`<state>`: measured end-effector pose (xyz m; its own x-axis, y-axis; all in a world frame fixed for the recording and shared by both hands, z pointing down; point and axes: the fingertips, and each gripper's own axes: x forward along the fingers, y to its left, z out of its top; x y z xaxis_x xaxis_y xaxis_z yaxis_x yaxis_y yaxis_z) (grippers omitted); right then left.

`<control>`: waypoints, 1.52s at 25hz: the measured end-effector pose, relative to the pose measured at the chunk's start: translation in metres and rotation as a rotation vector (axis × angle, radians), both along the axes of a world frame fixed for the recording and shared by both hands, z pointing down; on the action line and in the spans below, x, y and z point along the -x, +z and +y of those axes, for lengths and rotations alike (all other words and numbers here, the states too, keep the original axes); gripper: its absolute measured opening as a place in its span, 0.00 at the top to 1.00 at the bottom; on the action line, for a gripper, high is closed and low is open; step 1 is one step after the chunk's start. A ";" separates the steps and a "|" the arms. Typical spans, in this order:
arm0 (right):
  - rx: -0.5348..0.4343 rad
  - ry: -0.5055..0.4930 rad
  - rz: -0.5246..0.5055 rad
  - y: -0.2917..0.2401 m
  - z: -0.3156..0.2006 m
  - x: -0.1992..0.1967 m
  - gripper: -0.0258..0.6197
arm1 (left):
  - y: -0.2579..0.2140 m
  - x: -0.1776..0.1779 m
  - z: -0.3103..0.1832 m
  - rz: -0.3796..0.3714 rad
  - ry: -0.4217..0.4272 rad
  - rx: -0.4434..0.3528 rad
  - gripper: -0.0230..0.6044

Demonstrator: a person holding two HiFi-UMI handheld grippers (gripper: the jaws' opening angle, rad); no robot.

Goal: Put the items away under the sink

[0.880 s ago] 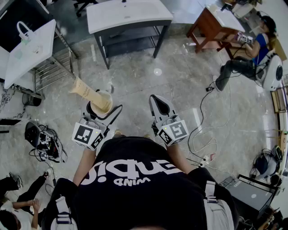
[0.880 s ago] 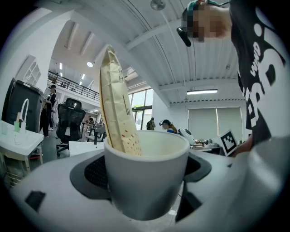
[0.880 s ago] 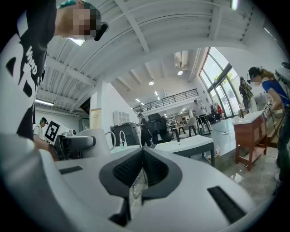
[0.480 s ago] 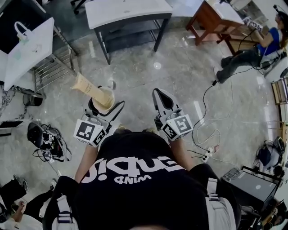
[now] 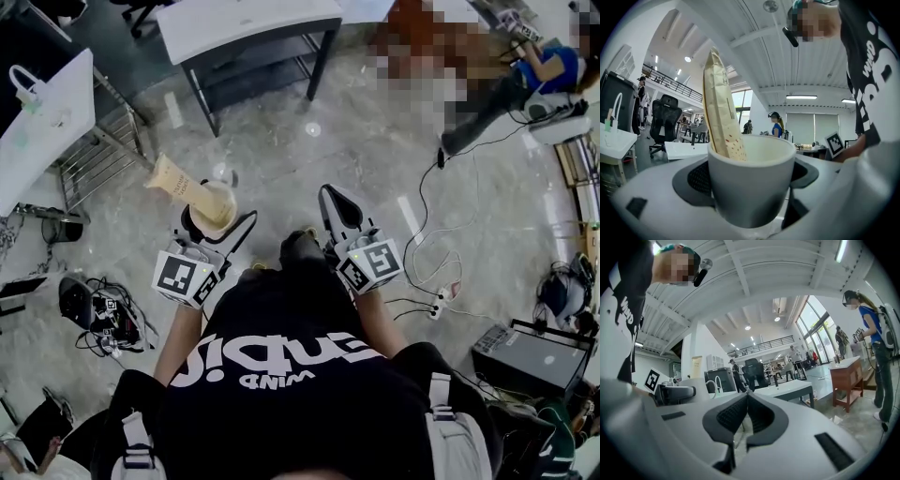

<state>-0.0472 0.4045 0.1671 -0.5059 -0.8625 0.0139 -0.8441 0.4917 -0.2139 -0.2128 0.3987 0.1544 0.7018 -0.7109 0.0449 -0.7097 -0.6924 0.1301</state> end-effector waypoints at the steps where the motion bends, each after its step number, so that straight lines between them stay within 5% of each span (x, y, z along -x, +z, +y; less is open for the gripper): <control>1: 0.001 0.006 0.002 0.000 -0.002 -0.001 0.93 | -0.001 0.000 -0.003 0.003 0.003 -0.001 0.22; 13: -0.007 -0.006 0.022 0.006 -0.080 -0.022 0.93 | 0.006 -0.030 -0.081 0.004 0.021 -0.004 0.22; 38: -0.007 -0.094 0.029 -0.001 -0.352 -0.151 0.93 | -0.009 -0.171 -0.357 -0.003 -0.033 -0.005 0.22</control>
